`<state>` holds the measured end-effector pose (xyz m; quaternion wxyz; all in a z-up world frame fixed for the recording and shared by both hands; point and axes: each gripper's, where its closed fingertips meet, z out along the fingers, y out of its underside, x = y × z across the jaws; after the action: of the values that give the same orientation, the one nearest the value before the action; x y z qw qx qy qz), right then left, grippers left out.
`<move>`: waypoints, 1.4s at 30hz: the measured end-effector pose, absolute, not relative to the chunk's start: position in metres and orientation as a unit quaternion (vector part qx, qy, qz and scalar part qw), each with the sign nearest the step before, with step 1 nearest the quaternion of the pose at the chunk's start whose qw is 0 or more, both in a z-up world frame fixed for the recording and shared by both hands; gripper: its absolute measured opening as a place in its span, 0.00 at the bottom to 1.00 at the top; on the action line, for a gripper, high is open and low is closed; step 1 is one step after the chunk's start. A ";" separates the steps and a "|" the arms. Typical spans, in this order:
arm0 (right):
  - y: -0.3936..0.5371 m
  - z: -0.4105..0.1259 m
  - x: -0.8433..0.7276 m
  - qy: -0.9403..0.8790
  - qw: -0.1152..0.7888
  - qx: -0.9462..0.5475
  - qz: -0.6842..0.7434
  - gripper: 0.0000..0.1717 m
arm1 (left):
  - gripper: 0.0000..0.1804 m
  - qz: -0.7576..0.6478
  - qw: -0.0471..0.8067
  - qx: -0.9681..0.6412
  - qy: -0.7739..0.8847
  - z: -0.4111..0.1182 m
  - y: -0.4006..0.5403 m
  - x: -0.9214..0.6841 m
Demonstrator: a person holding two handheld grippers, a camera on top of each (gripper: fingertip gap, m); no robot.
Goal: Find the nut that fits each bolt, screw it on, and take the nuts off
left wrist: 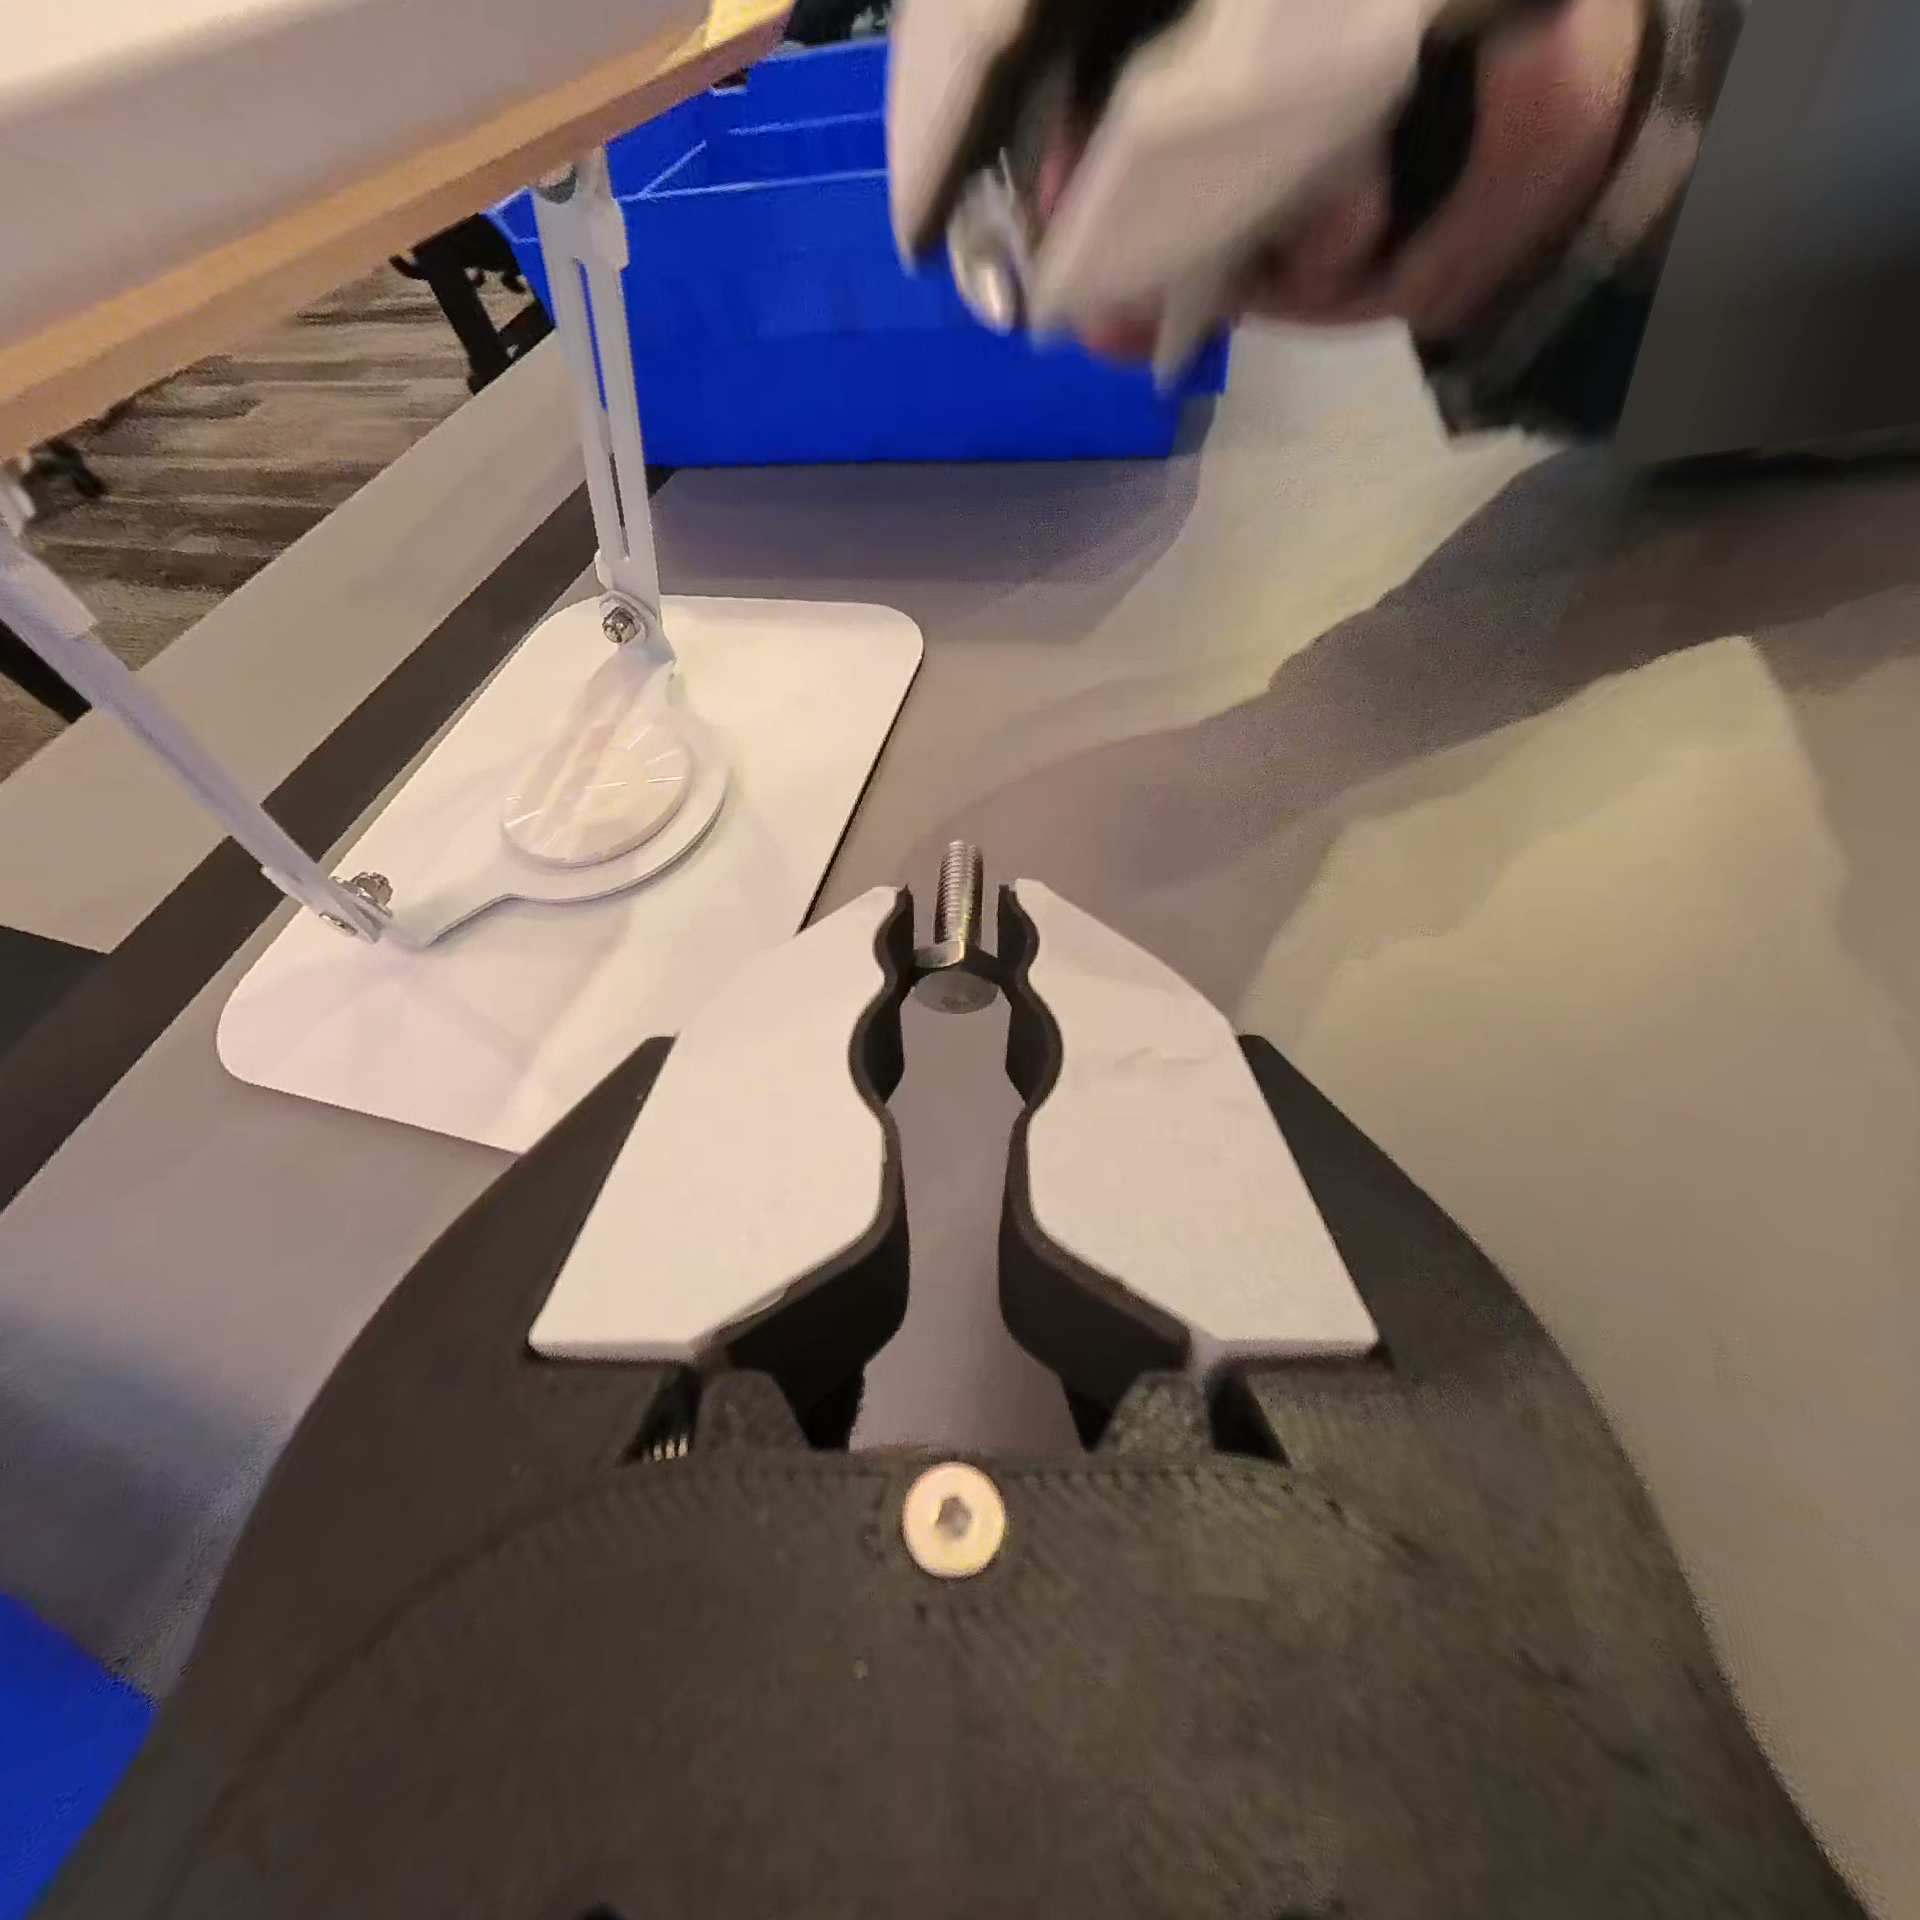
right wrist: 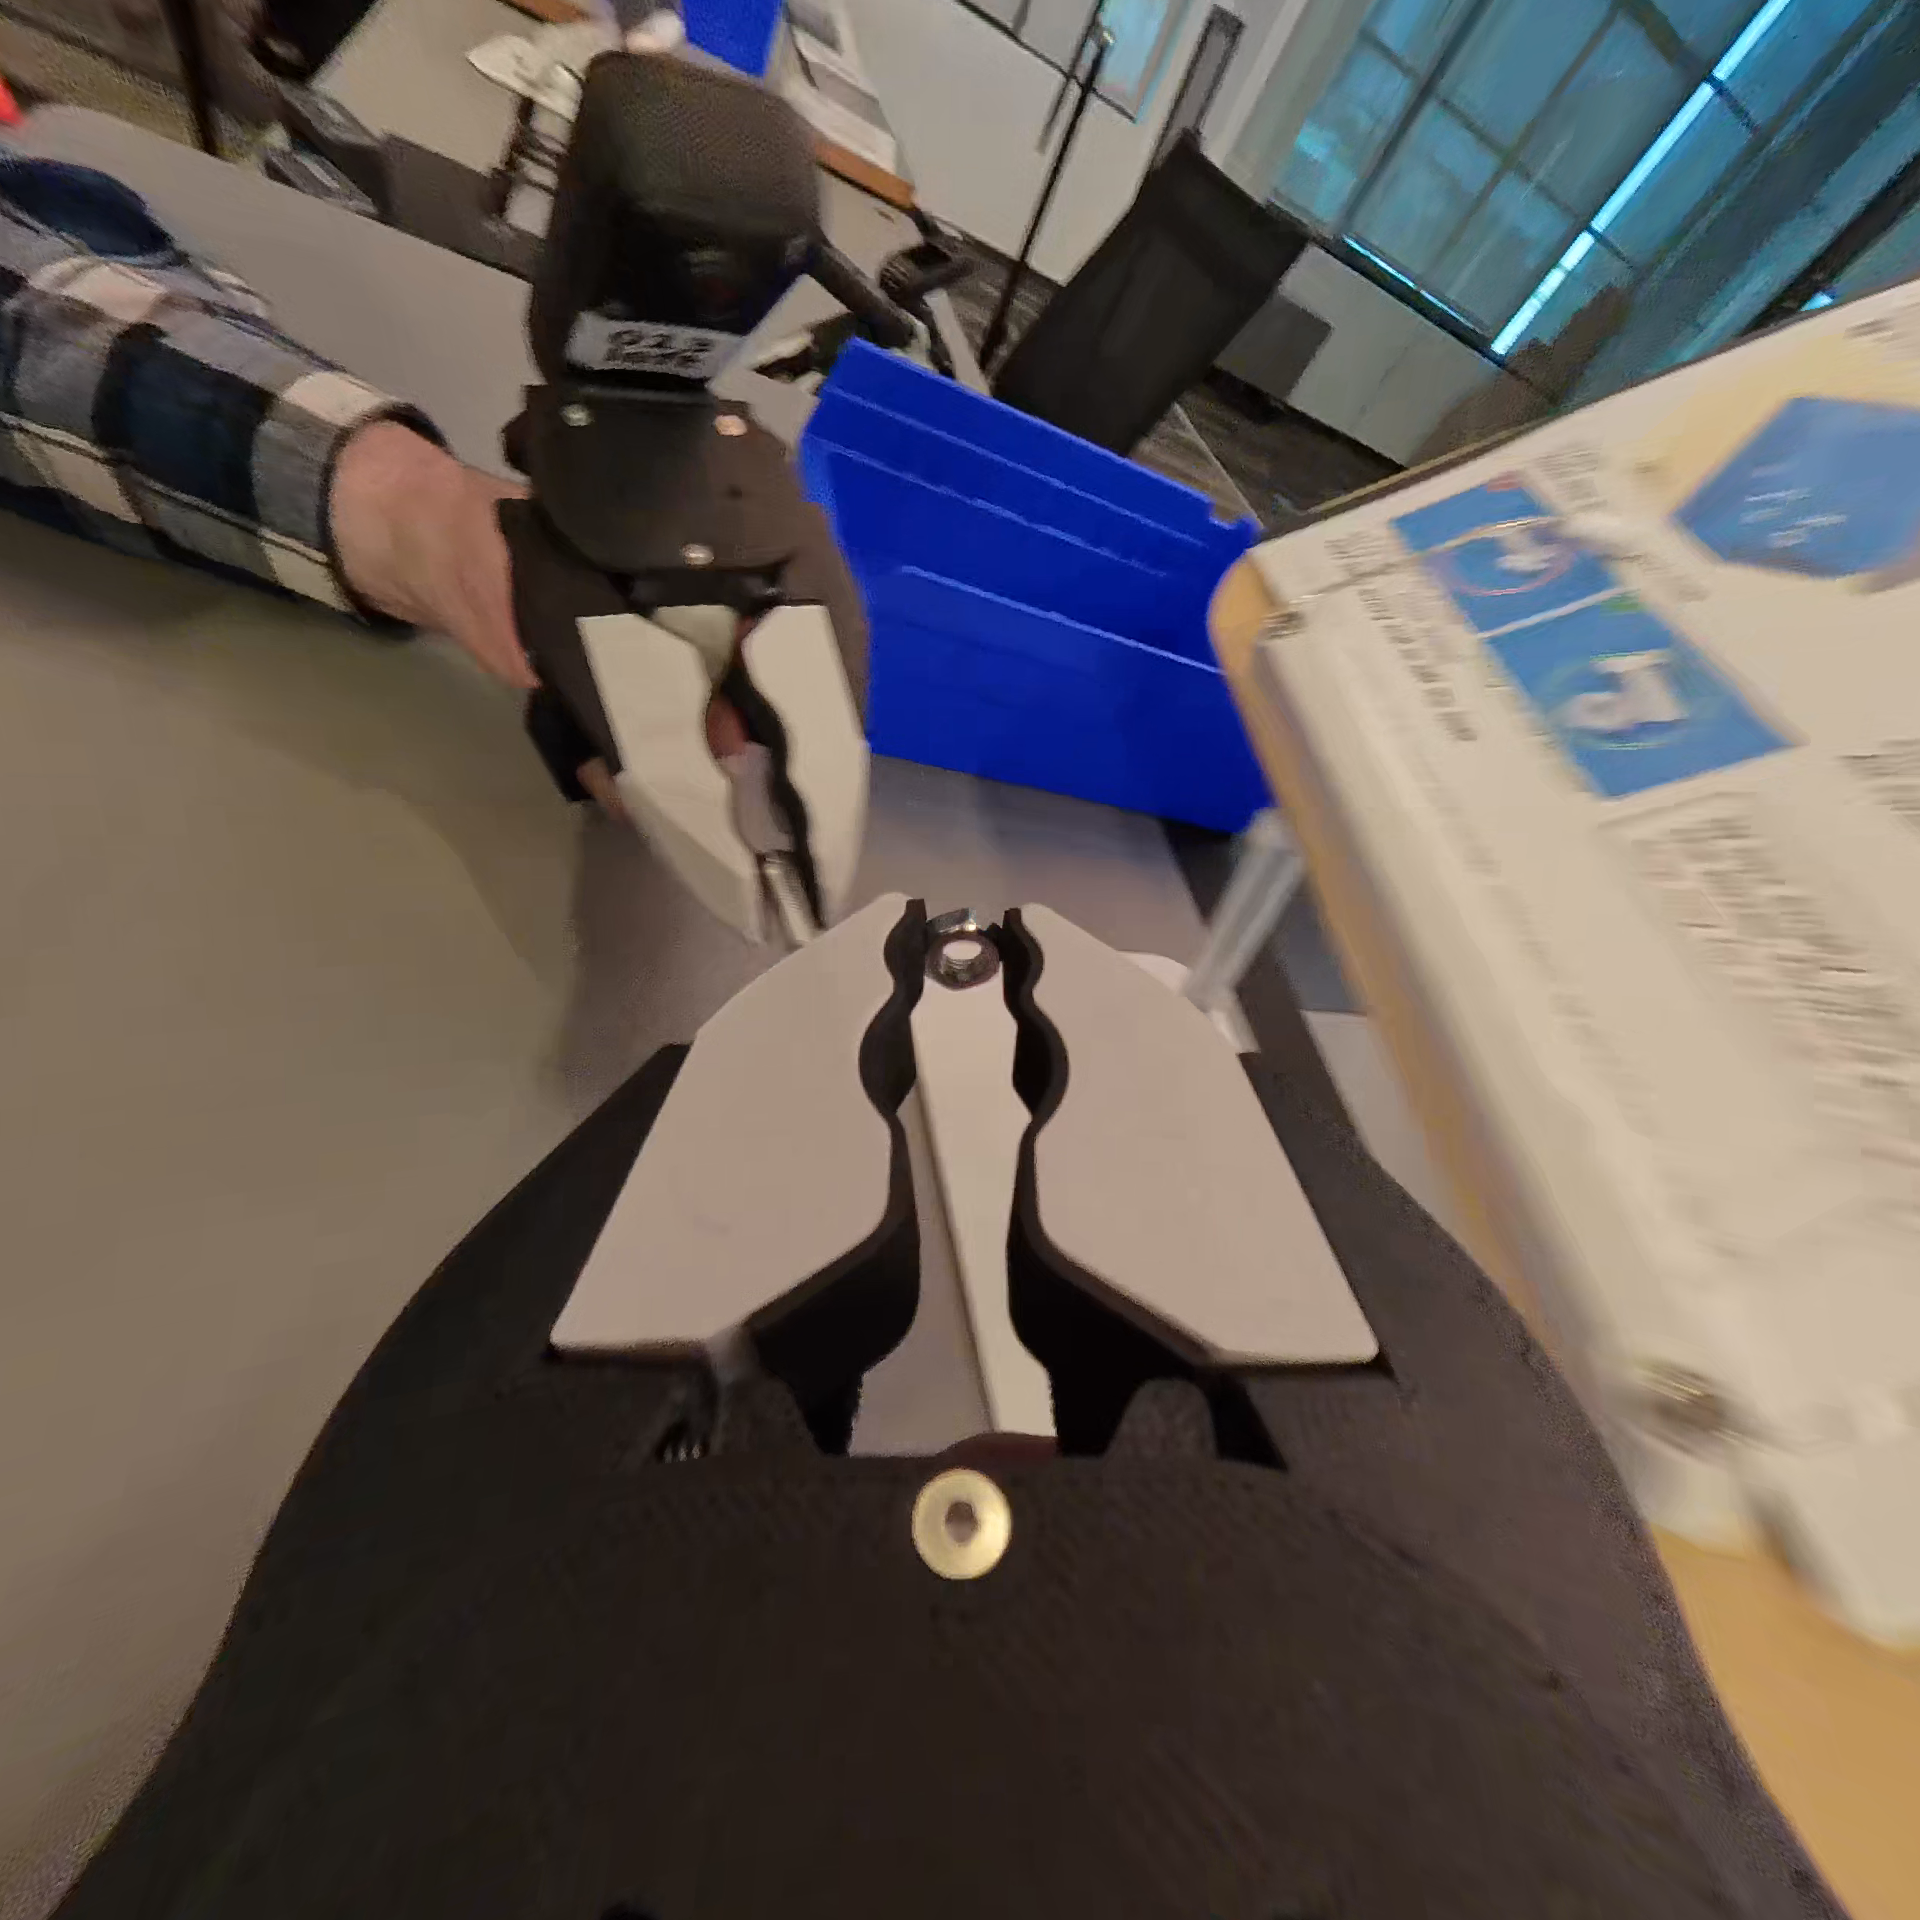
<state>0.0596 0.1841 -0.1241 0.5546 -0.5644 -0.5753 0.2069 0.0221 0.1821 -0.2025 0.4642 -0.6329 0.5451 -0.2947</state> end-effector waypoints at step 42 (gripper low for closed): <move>0.308 -0.112 0.363 -0.317 0.445 -0.834 -0.079 0.22 | 0.08 -0.246 0.504 -0.617 0.552 -0.192 0.180 0.026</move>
<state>0.3633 0.3077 -0.1123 0.4447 -0.8339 -0.3171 -0.0792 0.0259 0.1805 -0.1923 0.5040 -0.6173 0.5520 -0.2456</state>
